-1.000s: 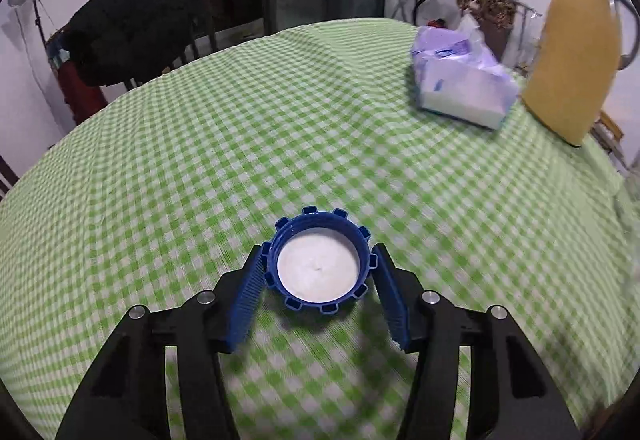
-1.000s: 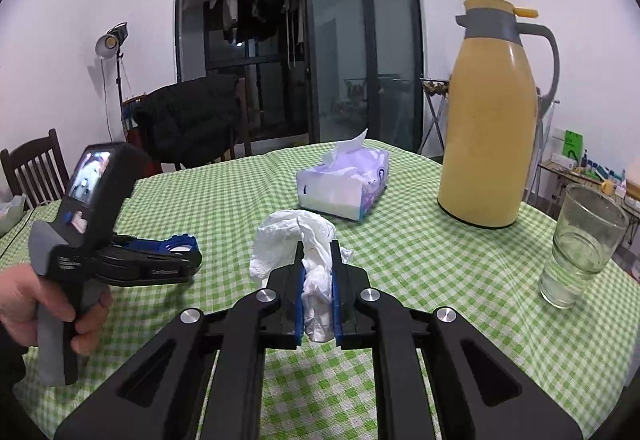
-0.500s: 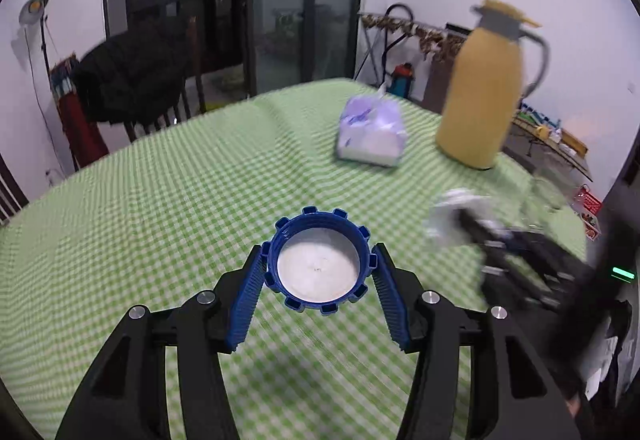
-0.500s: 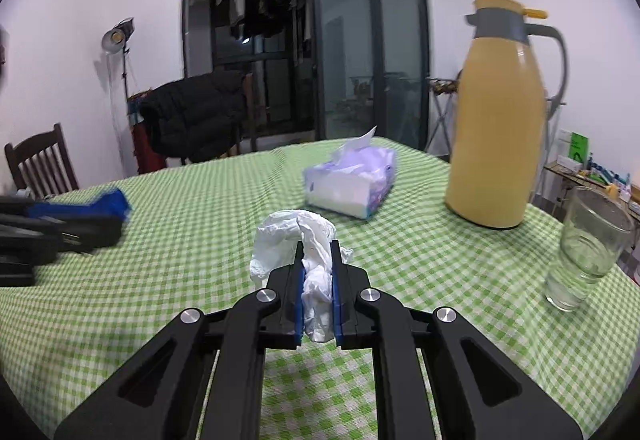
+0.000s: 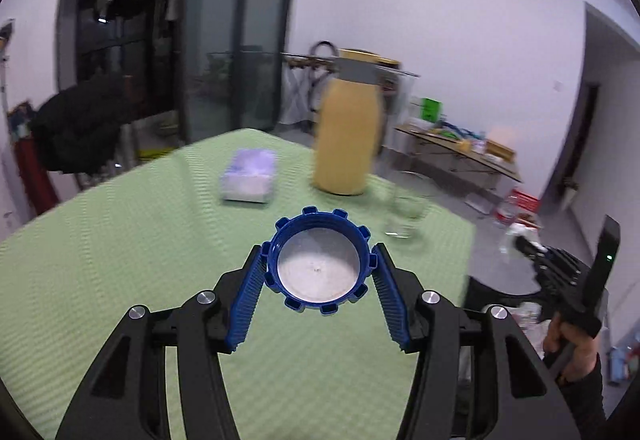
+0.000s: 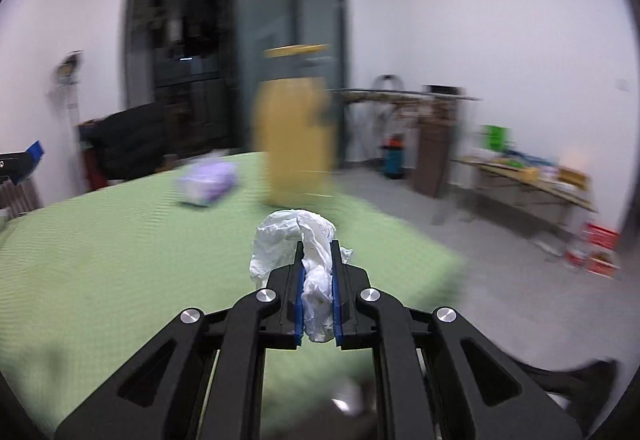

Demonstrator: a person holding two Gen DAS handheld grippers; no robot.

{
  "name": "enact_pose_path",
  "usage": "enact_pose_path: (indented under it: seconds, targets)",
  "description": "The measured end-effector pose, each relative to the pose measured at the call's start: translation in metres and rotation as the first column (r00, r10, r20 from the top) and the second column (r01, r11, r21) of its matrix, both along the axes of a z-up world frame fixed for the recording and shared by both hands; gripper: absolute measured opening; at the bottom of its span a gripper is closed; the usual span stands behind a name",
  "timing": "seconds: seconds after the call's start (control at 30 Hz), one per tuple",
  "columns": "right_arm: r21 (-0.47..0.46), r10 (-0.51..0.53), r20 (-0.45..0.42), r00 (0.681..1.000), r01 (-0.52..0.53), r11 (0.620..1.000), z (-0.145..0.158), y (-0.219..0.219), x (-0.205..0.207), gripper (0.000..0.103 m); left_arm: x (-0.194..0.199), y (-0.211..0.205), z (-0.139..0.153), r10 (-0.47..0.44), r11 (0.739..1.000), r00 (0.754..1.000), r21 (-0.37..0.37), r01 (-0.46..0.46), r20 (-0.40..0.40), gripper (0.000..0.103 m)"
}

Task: Collect trash
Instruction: 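Carry the blue cap and white tissue over the trash bag, then open both tools to drop the cap and tissue into the trash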

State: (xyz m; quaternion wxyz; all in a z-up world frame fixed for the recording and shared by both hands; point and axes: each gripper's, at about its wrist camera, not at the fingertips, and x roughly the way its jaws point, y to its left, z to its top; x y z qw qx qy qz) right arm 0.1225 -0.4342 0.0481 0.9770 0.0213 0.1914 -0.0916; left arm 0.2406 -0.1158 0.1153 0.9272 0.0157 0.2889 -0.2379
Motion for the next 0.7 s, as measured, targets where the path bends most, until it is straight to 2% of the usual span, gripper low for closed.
enact_pose_path:
  seconds: [0.17, 0.27, 0.37, 0.47, 0.5, 0.53, 0.57, 0.7]
  targets:
    - [-0.029, -0.15, -0.079, 0.986, 0.148, 0.989, -0.022, -0.091, -0.075, 0.011, -0.017, -0.079, -0.011, -0.146, 0.989, 0.989, 0.006, 0.146, -0.015, 0.052]
    - [0.031, -0.204, -0.154, 0.967, 0.211, 0.977, -0.056, -0.128, -0.097, 0.011, -0.034, -0.13, -0.026, -0.25, 0.968, 0.967, 0.02, 0.251, -0.04, 0.052]
    - [0.096, -0.219, -0.233, 0.948, 0.246, 0.964, -0.089, -0.152, -0.105, 0.011, -0.047, -0.181, -0.047, -0.352, 0.934, 0.931, 0.024, 0.356, -0.099, 0.052]
    - [0.148, -0.218, -0.32, 0.922, 0.276, 0.95, -0.127, -0.167, -0.114, 0.011, -0.061, -0.235, -0.079, -0.433, 0.895, 0.884, 0.033, 0.445, -0.177, 0.052]
    - [0.158, -0.22, -0.337, 0.916, 0.285, 0.945, -0.135, -0.169, -0.117, 0.011, -0.066, -0.258, -0.1, -0.464, 0.874, 0.857, 0.041, 0.484, -0.226, 0.052]
    - [0.169, -0.219, -0.354, 0.909, 0.293, 0.941, -0.143, -0.172, -0.119, 0.011, -0.07, -0.27, -0.111, -0.477, 0.863, 0.841, 0.044, 0.503, -0.254, 0.052]
    - [0.182, -0.215, -0.376, 0.901, 0.299, 0.937, -0.152, -0.176, -0.119, 0.011, -0.075, -0.289, -0.134, -0.499, 0.843, 0.812, 0.051, 0.536, -0.303, 0.052]
    - [0.229, -0.2, -0.425, 0.883, 0.319, 0.92, -0.175, -0.184, -0.122, 0.011, -0.089, -0.343, -0.21, -0.521, 0.777, 0.721, 0.097, 0.622, -0.457, 0.052]
